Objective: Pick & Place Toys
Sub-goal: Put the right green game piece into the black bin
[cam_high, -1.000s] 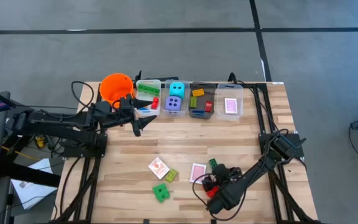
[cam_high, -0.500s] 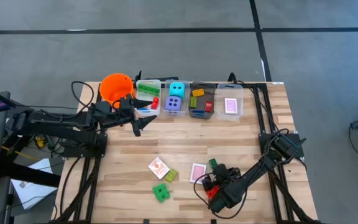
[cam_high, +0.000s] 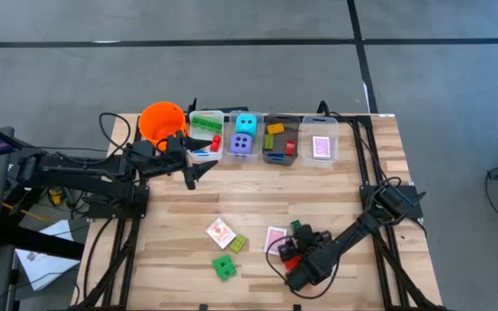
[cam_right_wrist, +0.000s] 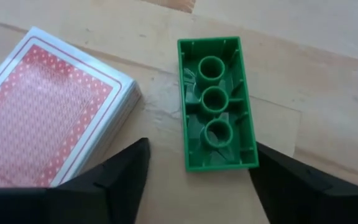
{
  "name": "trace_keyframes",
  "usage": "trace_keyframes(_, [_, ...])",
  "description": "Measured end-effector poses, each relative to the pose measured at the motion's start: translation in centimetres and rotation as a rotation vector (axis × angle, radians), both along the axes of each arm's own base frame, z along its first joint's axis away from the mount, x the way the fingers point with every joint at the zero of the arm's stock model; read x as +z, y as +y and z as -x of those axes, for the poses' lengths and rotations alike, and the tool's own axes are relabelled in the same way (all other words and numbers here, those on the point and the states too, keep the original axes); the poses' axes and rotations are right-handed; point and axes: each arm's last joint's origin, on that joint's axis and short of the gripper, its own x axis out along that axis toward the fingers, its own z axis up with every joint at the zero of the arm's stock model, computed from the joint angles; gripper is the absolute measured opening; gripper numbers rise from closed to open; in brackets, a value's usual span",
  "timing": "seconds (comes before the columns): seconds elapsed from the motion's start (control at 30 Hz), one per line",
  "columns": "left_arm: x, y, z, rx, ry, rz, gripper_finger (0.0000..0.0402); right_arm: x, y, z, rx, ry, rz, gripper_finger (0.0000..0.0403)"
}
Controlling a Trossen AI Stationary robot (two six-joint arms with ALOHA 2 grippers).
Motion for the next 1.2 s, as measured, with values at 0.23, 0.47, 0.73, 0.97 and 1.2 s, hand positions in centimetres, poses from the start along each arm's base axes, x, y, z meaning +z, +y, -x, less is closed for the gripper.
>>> trace_keyframes(0.23, [0.0,0.0,0.0,0.0,0.0,0.0,0.0332,0.0,-0.7,-0.4,-0.023,0.003,0.003,0.0173])
trace_keyframes(0.47, [0.0,0.0,0.0,0.001,-0.012,0.025,0.0332,1.0,-1.0,-0.4,0.0,0.005,-0.002,0.0134])
trace_keyframes(0.73, [0.5,0.0,0.0,0.004,-0.064,0.024,0.0332,5.8,-1.6,0.1,0.107,-0.097,0.04,0.0163])
trace_keyframes(0.97, [0.9,0.0,0.1,0.003,-0.101,0.032,0.0332,10.4,-2.6,0.7,0.26,-0.21,0.177,0.0135])
trace_keyframes(1.2, [0.7,-0.1,0.0,-0.014,-0.097,0.076,0.0332,13.8,-3.6,1.2,0.385,-0.266,0.335,0.0148])
